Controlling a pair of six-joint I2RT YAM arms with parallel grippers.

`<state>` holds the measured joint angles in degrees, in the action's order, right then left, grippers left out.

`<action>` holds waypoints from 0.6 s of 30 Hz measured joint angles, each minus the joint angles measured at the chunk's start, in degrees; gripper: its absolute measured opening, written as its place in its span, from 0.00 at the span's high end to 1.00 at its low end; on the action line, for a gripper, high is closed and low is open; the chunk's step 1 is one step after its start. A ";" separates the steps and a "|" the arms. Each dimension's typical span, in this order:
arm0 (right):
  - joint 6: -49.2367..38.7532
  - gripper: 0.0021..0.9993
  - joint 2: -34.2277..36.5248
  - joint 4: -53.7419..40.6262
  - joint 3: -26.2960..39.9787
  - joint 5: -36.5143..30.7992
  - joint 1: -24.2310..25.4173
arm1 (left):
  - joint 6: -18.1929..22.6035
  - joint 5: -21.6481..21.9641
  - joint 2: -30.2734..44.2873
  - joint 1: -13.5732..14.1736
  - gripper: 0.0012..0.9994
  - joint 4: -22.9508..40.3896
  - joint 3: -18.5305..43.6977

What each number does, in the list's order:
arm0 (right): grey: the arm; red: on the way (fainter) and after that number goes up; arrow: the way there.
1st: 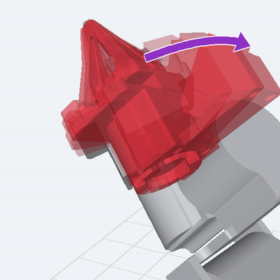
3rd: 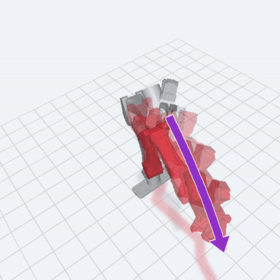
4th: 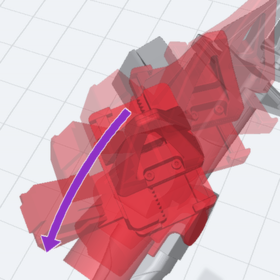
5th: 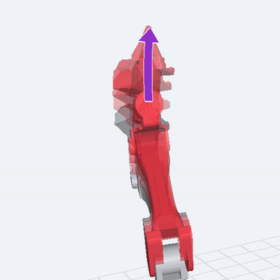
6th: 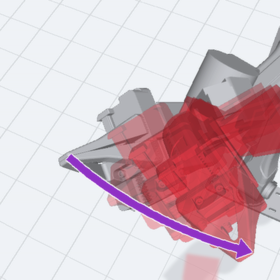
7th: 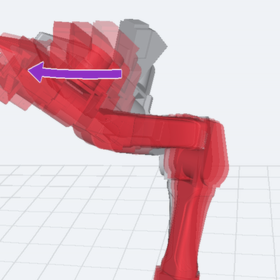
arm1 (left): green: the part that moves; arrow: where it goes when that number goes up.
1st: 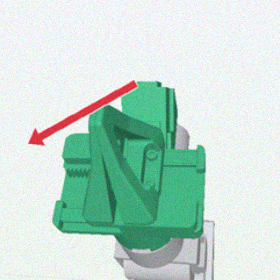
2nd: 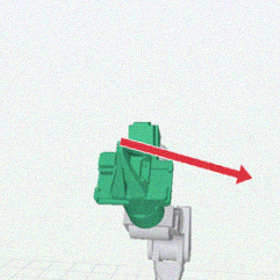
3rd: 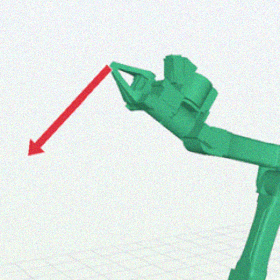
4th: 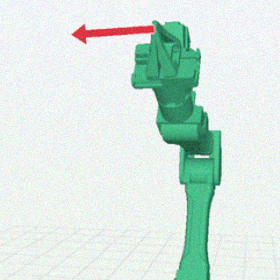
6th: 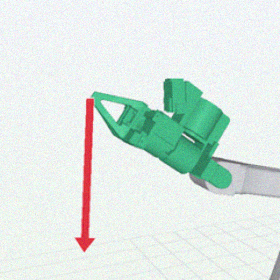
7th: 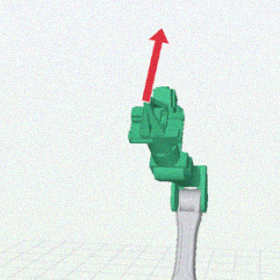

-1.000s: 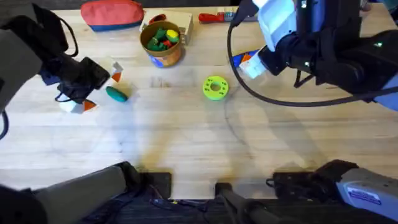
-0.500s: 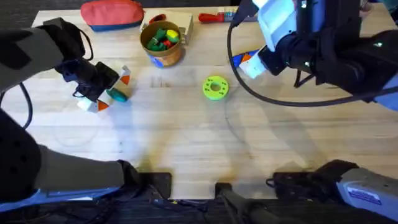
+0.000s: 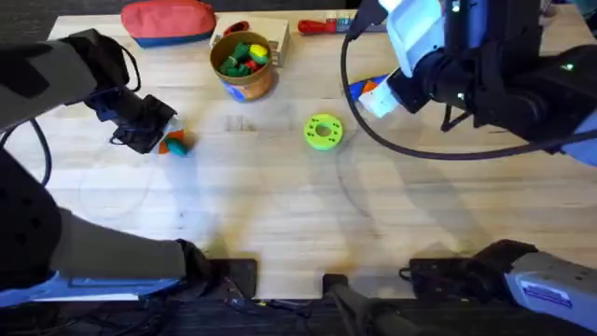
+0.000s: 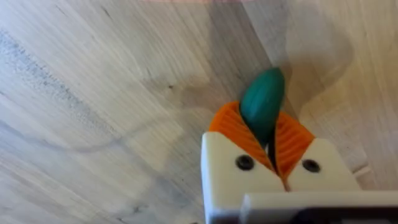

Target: Pick up the gripper from the table and insert it into the empty holder that is missing its gripper. Then pick up a screw, insert it into the mounting hole, and use the screwdriver to tighten it. Finally, clean up the table by picking up the vegetable and placing it into the bucket.

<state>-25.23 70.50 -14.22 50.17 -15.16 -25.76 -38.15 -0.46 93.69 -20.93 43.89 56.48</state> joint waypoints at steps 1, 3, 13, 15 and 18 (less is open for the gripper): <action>0.00 0.01 0.00 0.00 0.00 0.00 0.00 | -0.06 -0.05 0.00 0.00 0.98 0.03 0.03; 0.00 0.01 0.00 0.00 0.00 0.00 0.00 | -0.07 -0.33 0.02 -0.02 0.97 0.11 0.03; 0.00 0.01 0.00 0.04 0.00 -0.02 0.00 | -0.07 -6.69 0.42 1.78 0.97 9.50 7.81; 0.00 0.01 0.00 0.04 0.00 -0.02 0.00 | -0.07 -8.47 0.42 3.27 0.97 9.24 11.03; 0.00 0.01 0.00 0.04 0.00 0.00 0.00 | -0.07 -10.70 0.31 6.21 0.97 8.05 15.17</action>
<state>-25.23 70.50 -14.17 50.17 -15.16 -25.76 -38.22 -11.16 94.00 -14.72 51.94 71.65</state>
